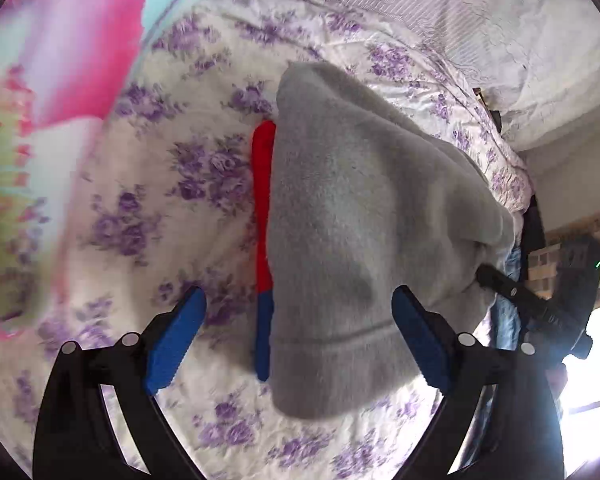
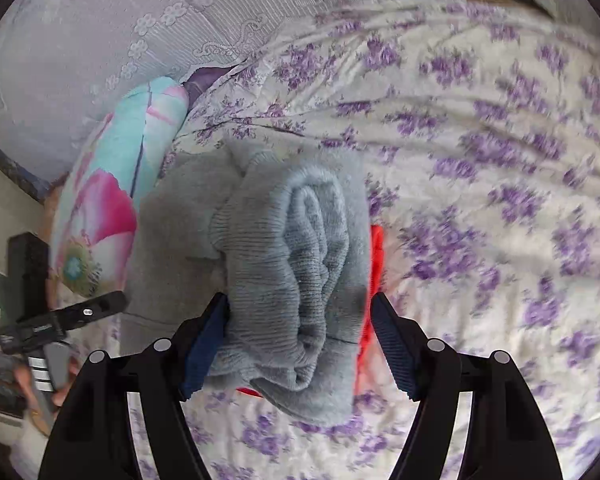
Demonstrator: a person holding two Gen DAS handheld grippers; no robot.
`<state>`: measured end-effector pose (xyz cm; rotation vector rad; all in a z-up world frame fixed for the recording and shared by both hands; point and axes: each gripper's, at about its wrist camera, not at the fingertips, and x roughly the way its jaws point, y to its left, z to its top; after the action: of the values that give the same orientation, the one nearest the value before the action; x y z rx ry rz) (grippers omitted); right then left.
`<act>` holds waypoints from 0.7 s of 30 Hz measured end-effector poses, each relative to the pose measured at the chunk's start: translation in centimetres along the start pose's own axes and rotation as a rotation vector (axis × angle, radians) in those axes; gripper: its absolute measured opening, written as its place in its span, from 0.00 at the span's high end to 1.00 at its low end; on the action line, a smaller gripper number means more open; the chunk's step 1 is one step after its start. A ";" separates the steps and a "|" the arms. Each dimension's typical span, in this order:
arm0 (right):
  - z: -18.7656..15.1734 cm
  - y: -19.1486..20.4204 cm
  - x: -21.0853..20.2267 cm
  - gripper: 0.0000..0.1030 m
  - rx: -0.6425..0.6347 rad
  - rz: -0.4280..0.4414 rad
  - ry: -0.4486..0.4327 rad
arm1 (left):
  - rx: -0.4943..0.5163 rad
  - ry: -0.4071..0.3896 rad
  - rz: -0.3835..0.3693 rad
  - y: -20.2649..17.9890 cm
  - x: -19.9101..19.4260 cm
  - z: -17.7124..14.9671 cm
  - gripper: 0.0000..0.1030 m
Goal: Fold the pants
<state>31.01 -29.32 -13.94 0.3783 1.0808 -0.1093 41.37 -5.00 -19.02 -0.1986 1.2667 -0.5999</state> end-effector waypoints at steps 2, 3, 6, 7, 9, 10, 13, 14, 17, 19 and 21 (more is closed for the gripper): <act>-0.3 2.2 -3.7 0.28 -0.123 -0.227 -0.079 | 0.057 -0.051 0.102 -1.6 -3.7 -2.0 0.11; -1.0 3.5 -5.8 0.28 -0.178 -0.290 -0.122 | 0.077 -0.074 0.133 -2.8 -5.7 -3.2 0.11; -3.8 6.3 -11.9 0.17 -0.253 -0.298 -0.204 | 0.106 -0.149 0.200 -6.0 -11.4 -7.1 0.07; -5.0 6.9 -13.9 0.15 -0.255 -0.289 -0.230 | 0.106 -0.178 0.220 -7.2 -13.3 -8.6 0.05; -7.6 7.9 -17.1 0.11 -0.246 -0.277 -0.269 | 0.098 -0.225 0.250 -9.4 -16.3 -11.4 0.05; -9.0 8.4 -18.4 0.11 -0.236 -0.273 -0.276 | 0.091 -0.240 0.270 -10.8 -17.4 -12.7 0.05; -13.5 9.2 -21.1 0.10 -0.186 -0.246 -0.276 | 0.096 -0.276 0.329 -13.9 -20.0 -16.7 0.05; -15.0 9.2 -21.8 0.10 -0.167 -0.237 -0.274 | 0.102 -0.284 0.349 -14.7 -20.7 -18.0 0.05; -18.9 8.5 -23.2 0.10 -0.103 -0.223 -0.253 | 0.118 -0.302 0.386 -16.3 -22.2 -21.6 0.05; -20.8 8.2 -23.8 0.10 -0.080 -0.211 -0.231 | 0.121 -0.306 0.405 -17.3 -23.0 -23.6 0.05; -22.0 8.1 -24.3 0.10 -0.091 -0.219 -0.207 | 0.126 -0.316 0.418 -18.0 -23.7 -25.3 0.05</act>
<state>3.26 -16.33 0.24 0.1618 0.9159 -0.2865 8.04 -2.95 1.31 0.0760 0.9230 -0.2712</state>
